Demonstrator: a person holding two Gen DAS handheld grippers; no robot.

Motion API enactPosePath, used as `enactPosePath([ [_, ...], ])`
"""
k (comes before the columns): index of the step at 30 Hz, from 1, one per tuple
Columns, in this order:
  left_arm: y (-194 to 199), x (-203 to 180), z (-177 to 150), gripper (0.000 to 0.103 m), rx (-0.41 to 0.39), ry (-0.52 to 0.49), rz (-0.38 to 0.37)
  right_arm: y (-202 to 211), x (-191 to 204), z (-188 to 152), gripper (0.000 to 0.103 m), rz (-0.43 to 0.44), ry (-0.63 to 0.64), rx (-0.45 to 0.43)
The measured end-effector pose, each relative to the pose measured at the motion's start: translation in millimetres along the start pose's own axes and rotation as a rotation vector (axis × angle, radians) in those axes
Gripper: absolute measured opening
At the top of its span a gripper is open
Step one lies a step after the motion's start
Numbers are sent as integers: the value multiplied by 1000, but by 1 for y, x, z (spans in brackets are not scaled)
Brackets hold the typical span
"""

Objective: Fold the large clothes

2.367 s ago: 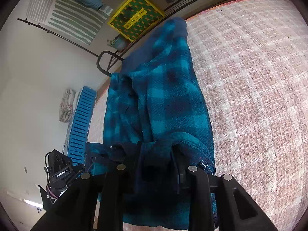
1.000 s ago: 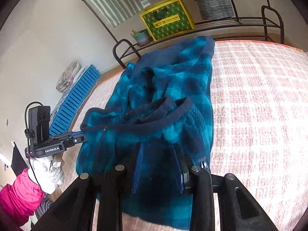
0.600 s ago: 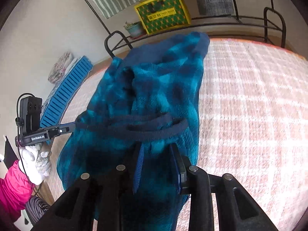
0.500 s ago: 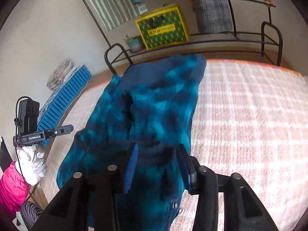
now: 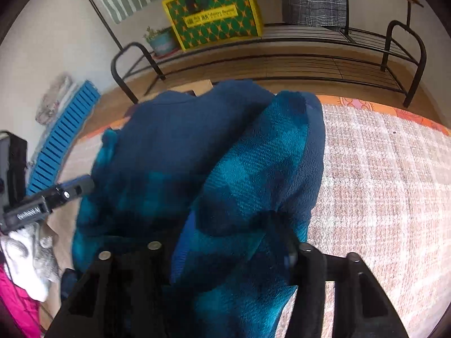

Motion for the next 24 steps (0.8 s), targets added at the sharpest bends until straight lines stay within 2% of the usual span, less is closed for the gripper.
enactPosePath([
  [2, -9, 2, 3, 37, -11, -17, 26, -6, 3, -1, 28, -33, 45, -4],
  [3, -12, 3, 3, 13, -8, -31, 22, -4, 3, 0, 18, -23, 53, -17],
  [4, -15, 2, 4, 9, -5, -41, 10, -1, 1, 0, 14, -3, 50, -24],
  [5, -14, 3, 5, 7, -10, -40, -3, 4, -2, 2, 5, 19, 40, -35],
  [7, -10, 2, 5, 5, -21, -40, -40, 15, -5, 5, 3, 75, 16, -76],
  [10, 4, -7, 7, 5, -51, -25, -170, 34, 3, 7, 3, 178, 37, -150],
  [11, 6, -10, 8, 5, -65, -42, -180, 33, 8, 7, 3, 198, 51, -158],
  [13, 0, -18, 8, 5, -74, -96, -139, 18, 14, 8, 2, 189, 76, -135],
  [15, -24, -14, 6, 6, -21, -103, -82, -8, 15, 9, 3, 152, 70, -75],
  [16, -40, -8, 3, 7, 34, -90, -88, -20, 15, 7, 3, 150, 69, -44],
  [17, -49, -3, 1, 10, 57, -71, -111, -24, 16, 9, 3, 165, 69, -50],
  [18, -48, 0, 3, 10, 40, -55, -135, -23, 16, 13, 4, 176, 70, -52],
  [19, -47, 2, 6, 10, 50, -49, -147, -22, 16, 14, 6, 192, 72, -45],
  [21, -41, 2, 9, 10, 55, -52, -165, -15, 17, 16, 23, 231, 96, -39],
  [22, -33, 4, 12, 14, 46, -44, -193, -8, 19, 16, 28, 250, 118, -48],
  [24, -13, 12, 19, 19, -14, -25, -247, 11, 15, 14, 30, 301, 143, -103],
])
Point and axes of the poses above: each gripper's, at about its wrist camera, not at the fingertips, and y roughly against the way its jaws point, x to its left, z to its top, the point moved 3 cm from there along -y, roughly the way its jaws point
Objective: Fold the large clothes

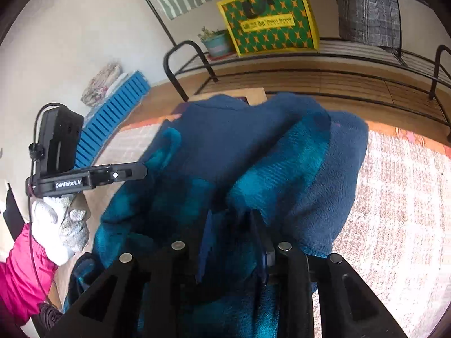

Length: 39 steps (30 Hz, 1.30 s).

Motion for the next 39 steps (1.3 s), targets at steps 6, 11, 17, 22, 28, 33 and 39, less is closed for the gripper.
enactPosePath([
  [6, 23, 34, 29, 22, -108, -40, 181, 25, -42, 8, 23, -49, -94, -121],
  [11, -17, 58, 42, 22, -45, -8, 201, -7, -64, 22, 23, -110, -150, -103],
  [17, -64, 42, 41, 22, -14, -148, 320, -44, -60, 28, 21, -180, -61, -20],
  [22, -43, 50, 49, 36, -24, -90, 251, -25, -68, 27, 29, -154, -61, -40],
  [28, -18, 110, 73, 64, -87, 119, 256, -7, -126, 25, 64, -154, -243, -120],
  [33, -47, 106, 70, 64, -30, 81, 209, -21, -135, 28, 60, -98, -290, -127],
  [39, -73, 73, 74, 23, -7, -14, 268, -44, -117, 48, 32, -86, -231, -66],
])
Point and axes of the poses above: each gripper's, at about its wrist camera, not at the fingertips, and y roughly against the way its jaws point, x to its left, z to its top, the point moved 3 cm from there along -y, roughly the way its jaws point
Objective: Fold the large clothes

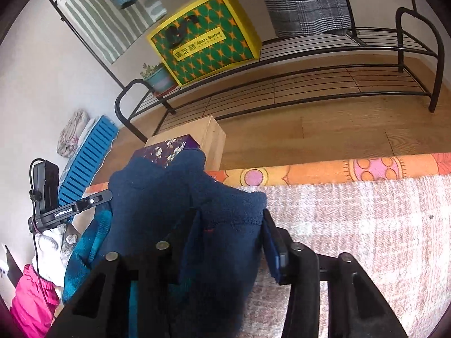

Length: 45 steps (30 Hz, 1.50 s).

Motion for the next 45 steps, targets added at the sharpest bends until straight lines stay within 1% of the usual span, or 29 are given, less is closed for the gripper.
enactPosePath([
  [1, -1, -7, -1, 12, 10, -16, -6, -2, 4, 0, 28, 6, 3, 4],
  [2, -2, -11, -1, 12, 9, -15, -12, -3, 8, -1, 19, 7, 15, 2],
  [3, 1, -15, -2, 11, -4, -13, -11, -1, 13, -3, 16, 6, 29, 1],
  [5, 13, -23, -2, 11, -33, -26, -40, 5, 24, -4, 14, -14, 79, -13],
  [7, 28, -29, -1, 10, -62, -46, -43, 16, 33, -3, 13, -33, 120, -30],
  [11, 63, -38, 2, 10, -115, -56, -86, 47, 44, 0, 12, -24, 138, -86],
  [15, 97, -49, -2, 10, -146, -79, -106, 76, 61, -2, 12, -21, 169, -112],
  [19, 135, -60, -12, 10, -177, -91, -136, 109, 84, -12, 11, -11, 194, -143],
  [23, 180, -76, -32, 10, -211, -111, -161, 146, 108, -34, 11, -13, 213, -158],
  [29, 246, -103, -84, 9, -243, -169, -156, 201, 142, -86, 11, -15, 240, -172],
  [33, 283, -113, -124, 9, -242, -185, -159, 229, 165, -129, 11, -35, 268, -158],
  [36, 308, -121, -157, 9, -250, -205, -155, 245, 172, -161, 11, -34, 261, -155],
  [38, 320, -124, -182, 9, -249, -207, -151, 253, 171, -184, 11, -27, 246, -150],
  [40, 324, -125, -208, 8, -231, -199, -152, 259, 167, -206, 11, -27, 223, -150],
  [45, 325, -125, -280, 7, -181, -195, -129, 266, 145, -254, 11, -21, 168, -151],
])
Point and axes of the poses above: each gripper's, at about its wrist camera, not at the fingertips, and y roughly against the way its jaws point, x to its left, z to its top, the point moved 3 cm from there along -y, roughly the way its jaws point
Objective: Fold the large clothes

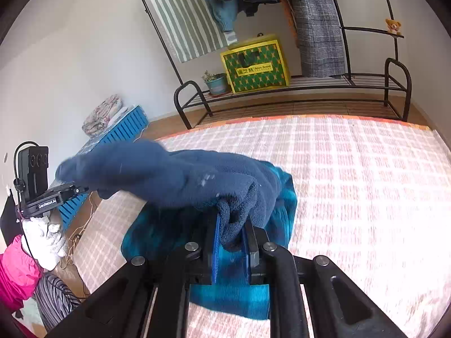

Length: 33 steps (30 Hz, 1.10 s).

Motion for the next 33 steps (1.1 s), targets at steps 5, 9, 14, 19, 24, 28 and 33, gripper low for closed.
enactPosePath([
  [5, -10, -8, -62, 2, 96, -6, 37, -1, -3, -49, 7, -30, 6, 48],
  [9, -16, -9, -91, 2, 169, 0, 45, 1, -9, -78, 6, -81, 19, 89],
  [14, 16, 20, -73, 30, 104, 165, -38, 30, -34, -87, 40, -15, -144, 28],
  [19, 12, 72, -38, 67, 56, 405, -104, 33, -39, -84, 60, 160, -315, -37],
  [24, -36, 100, -25, 67, 112, 534, -179, -5, -22, -77, 63, 257, -378, -2],
  [28, -64, 106, -27, 59, 112, 620, -247, -39, -4, -71, 62, 242, -349, 55],
  [33, -68, 87, -28, 6, 124, 605, -297, -60, 16, -66, 14, 250, -280, 135],
])
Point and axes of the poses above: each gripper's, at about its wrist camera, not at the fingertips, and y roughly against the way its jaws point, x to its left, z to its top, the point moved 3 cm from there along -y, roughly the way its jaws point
